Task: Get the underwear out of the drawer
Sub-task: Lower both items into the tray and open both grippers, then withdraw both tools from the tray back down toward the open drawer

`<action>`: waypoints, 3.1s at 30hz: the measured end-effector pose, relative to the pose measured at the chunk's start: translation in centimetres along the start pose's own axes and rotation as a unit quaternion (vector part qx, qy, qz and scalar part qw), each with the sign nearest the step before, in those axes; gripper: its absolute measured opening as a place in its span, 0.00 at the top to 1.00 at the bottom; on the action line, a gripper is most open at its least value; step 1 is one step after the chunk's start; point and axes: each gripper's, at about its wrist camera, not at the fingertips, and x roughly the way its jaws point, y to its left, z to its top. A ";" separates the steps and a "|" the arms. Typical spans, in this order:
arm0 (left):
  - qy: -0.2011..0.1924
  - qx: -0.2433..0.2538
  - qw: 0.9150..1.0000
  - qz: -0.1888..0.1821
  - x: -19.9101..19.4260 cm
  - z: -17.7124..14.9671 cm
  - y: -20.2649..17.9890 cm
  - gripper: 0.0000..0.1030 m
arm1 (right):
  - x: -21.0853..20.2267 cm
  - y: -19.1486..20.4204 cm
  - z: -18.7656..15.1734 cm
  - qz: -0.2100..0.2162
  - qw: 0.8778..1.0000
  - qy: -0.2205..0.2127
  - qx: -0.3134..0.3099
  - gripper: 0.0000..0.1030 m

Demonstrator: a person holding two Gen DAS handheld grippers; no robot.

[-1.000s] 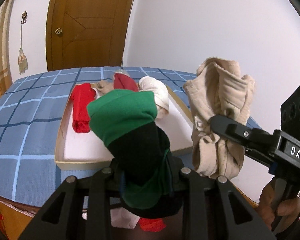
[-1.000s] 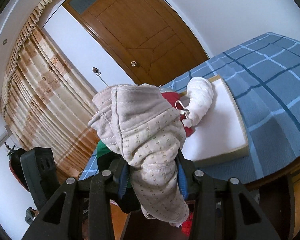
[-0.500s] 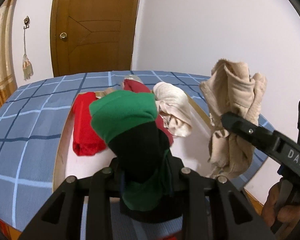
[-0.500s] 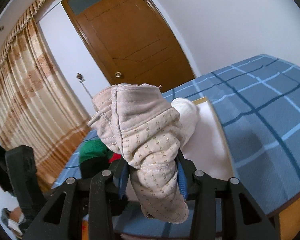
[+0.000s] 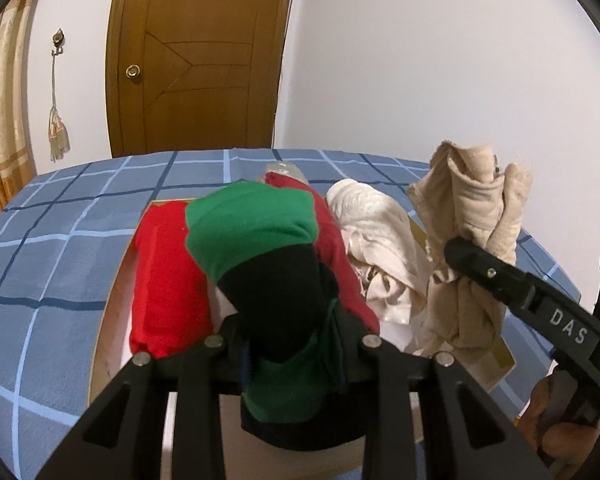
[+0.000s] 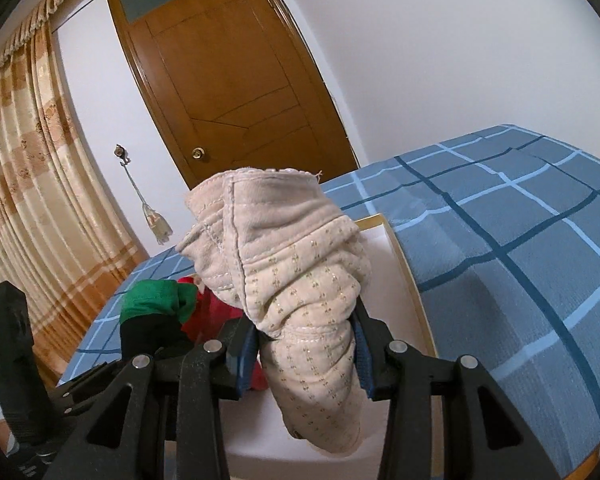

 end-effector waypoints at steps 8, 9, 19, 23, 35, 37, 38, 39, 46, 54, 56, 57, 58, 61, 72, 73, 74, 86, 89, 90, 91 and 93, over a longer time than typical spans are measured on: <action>-0.001 -0.017 1.000 0.021 1.8 0.8 0.6 0.72 | 1.6 -0.2 0.7 -0.017 1.000 0.000 -0.005 0.58; -0.001 -0.021 0.999 0.024 2.1 0.9 0.8 0.72 | 1.9 -0.3 0.9 -0.020 1.000 0.003 -0.004 0.58; 0.000 -0.041 0.998 0.043 4.5 2.0 1.7 0.72 | 4.3 -0.2 1.7 -0.034 0.999 0.009 -0.018 0.58; -0.005 -0.037 0.998 0.054 5.2 2.7 1.6 0.72 | 5.2 -0.2 2.3 -0.038 0.999 0.009 -0.024 0.58; 0.007 -0.055 0.997 0.055 6.8 3.6 2.6 0.71 | 7.6 -0.3 2.8 -0.042 0.999 0.028 -0.012 0.58; 0.009 -0.057 0.997 0.057 6.9 3.7 2.6 0.71 | 7.7 -0.3 2.8 -0.042 0.999 0.030 -0.012 0.58; 0.009 -0.056 0.997 0.057 7.0 3.7 2.6 0.71 | 7.9 -0.3 2.8 -0.045 0.998 0.033 -0.012 0.58; 0.011 -0.055 0.997 0.059 7.1 3.7 2.6 0.71 | 8.0 -0.2 2.8 -0.047 0.998 0.035 -0.013 0.58; 0.021 -0.054 0.996 0.072 7.8 3.9 2.6 0.71 | 8.3 -0.2 2.7 -0.054 0.997 0.045 -0.013 0.58; 0.038 -0.061 0.994 0.080 8.3 3.9 2.9 0.61 | 8.8 -0.4 2.8 -0.059 0.996 0.061 -0.011 0.54; 0.038 -0.071 0.994 0.078 8.3 3.9 3.2 0.52 | 8.8 -0.3 2.7 -0.061 0.996 0.061 -0.015 0.49; 0.036 -0.075 0.994 0.076 8.2 3.8 3.3 0.50 | 8.9 -0.2 2.7 -0.061 0.996 0.063 -0.017 0.45; 0.034 -0.076 0.994 0.073 8.0 3.8 3.3 0.45 | 8.9 -0.1 2.5 -0.063 0.996 0.068 -0.020 0.44; 0.021 -0.073 0.995 0.063 7.3 3.6 3.1 0.30 | 8.7 -0.5 2.3 -0.049 0.996 0.072 -0.012 0.40; -0.047 -0.016 0.994 0.102 2.9 2.9 0.2 0.01 | 4.2 -1.6 1.8 0.012 1.000 -0.003 0.023 0.33; -0.042 -0.008 0.994 0.104 3.0 2.6 0.0 0.01 | 4.0 -1.5 1.6 0.015 1.000 -0.003 0.022 0.33; -0.036 -0.003 0.994 0.105 3.1 2.2 -0.2 0.01 | 3.6 -1.5 1.4 0.020 1.000 -0.006 0.024 0.33; -0.011 -0.035 0.994 0.103 0.8 -1.2 0.5 0.01 | -0.6 -2.9 -2.1 0.041 0.997 -0.020 0.061 0.33; -0.007 -0.022 0.994 0.105 -0.5 -2.3 -0.3 0.01 | -2.2 -3.1 -2.7 0.044 0.996 -0.027 0.067 0.33; -0.005 -0.021 0.994 0.105 -0.8 -2.7 -0.4 0.01 | -2.7 -3.0 -2.9 0.040 0.997 -0.029 0.066 0.33; -0.003 -0.021 0.994 0.104 -1.1 -3.0 -0.4 0.01 | -3.1 -3.0 -3.0 0.037 0.997 -0.029 0.065 0.33; 0.004 -0.026 0.995 0.097 -1.8 -4.0 -0.7 0.01 | -4.0 -2.9 -3.6 0.036 0.997 -0.028 0.062 0.33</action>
